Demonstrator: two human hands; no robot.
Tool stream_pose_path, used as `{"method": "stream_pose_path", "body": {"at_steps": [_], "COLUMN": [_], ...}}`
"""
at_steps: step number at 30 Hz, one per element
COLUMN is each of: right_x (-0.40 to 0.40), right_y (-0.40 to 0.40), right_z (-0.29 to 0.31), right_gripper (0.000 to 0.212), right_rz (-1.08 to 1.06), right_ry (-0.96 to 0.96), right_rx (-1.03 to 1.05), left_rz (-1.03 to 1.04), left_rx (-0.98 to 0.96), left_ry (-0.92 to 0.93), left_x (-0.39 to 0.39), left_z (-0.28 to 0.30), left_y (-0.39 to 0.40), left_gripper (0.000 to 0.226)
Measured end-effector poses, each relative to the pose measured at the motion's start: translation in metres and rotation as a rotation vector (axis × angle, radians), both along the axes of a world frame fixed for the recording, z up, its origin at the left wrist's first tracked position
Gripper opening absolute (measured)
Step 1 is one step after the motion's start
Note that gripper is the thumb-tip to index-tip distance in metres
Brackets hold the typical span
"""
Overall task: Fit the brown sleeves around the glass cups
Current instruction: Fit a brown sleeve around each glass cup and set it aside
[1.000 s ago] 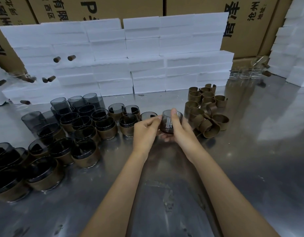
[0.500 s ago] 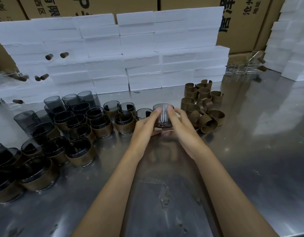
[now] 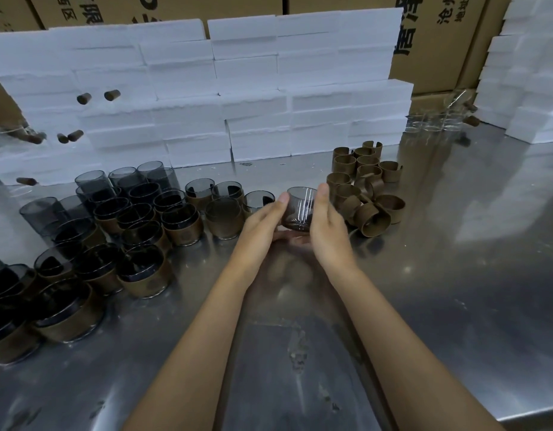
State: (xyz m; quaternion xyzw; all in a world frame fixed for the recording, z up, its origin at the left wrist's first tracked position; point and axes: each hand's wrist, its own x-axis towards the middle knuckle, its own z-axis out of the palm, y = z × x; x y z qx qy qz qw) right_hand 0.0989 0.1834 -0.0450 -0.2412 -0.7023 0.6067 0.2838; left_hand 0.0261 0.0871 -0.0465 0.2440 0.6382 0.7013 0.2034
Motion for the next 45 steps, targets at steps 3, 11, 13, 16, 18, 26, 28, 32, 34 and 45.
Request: {"method": "stream_pose_path", "body": {"at_steps": [3,11,13,16,18,26,28,32,34,45], "right_x": [0.001,0.001,0.001,0.002,0.004,0.001,0.0,-0.002,-0.002,-0.002], "right_y": [0.003,0.003,0.0,-0.002,-0.002,-0.003,0.0,0.005,0.007,0.012], "right_z": [-0.001,-0.003,-0.002,0.001,0.004,0.005,0.003,0.0,-0.001,0.001], "right_gripper": [0.062,0.056,0.079,0.078,0.066,0.074,0.073,0.061,0.051,0.043], "right_rz": [-0.092,0.083,0.185,0.259,0.239,0.118,0.085,0.018,0.003,0.291], "right_ry": [0.021,0.044,0.004,0.007,0.026,0.012,0.018,0.03,0.033,0.199], "right_rx": [-0.068,-0.159,-0.155,-0.121,-0.117,-0.037,-0.036,-0.016,0.001,-0.739], "left_rz": [0.119,0.165,0.098,0.001,-0.054,-0.035,0.011,0.082,0.113,0.075], "left_rx": [0.021,0.05,-0.002,-0.055,-0.105,-0.161,-0.132,-0.073,-0.047,0.057], "left_ry": [-0.021,-0.11,-0.092,-0.066,0.001,0.119,0.092,0.027,-0.034,-0.14], "left_x": [-0.002,-0.006,-0.003,0.001,0.003,0.001,0.001,0.0,-0.001,-0.005], "left_z": [-0.004,-0.004,-0.005,-0.003,-0.001,-0.001,-0.002,0.0,0.003,0.001], "left_y": [0.0,0.001,0.003,0.005,0.004,0.002,0.004,0.006,0.006,0.0], "left_gripper": [0.033,0.044,0.053,0.055,0.06,0.077,0.077,0.056,0.047,0.034]}}
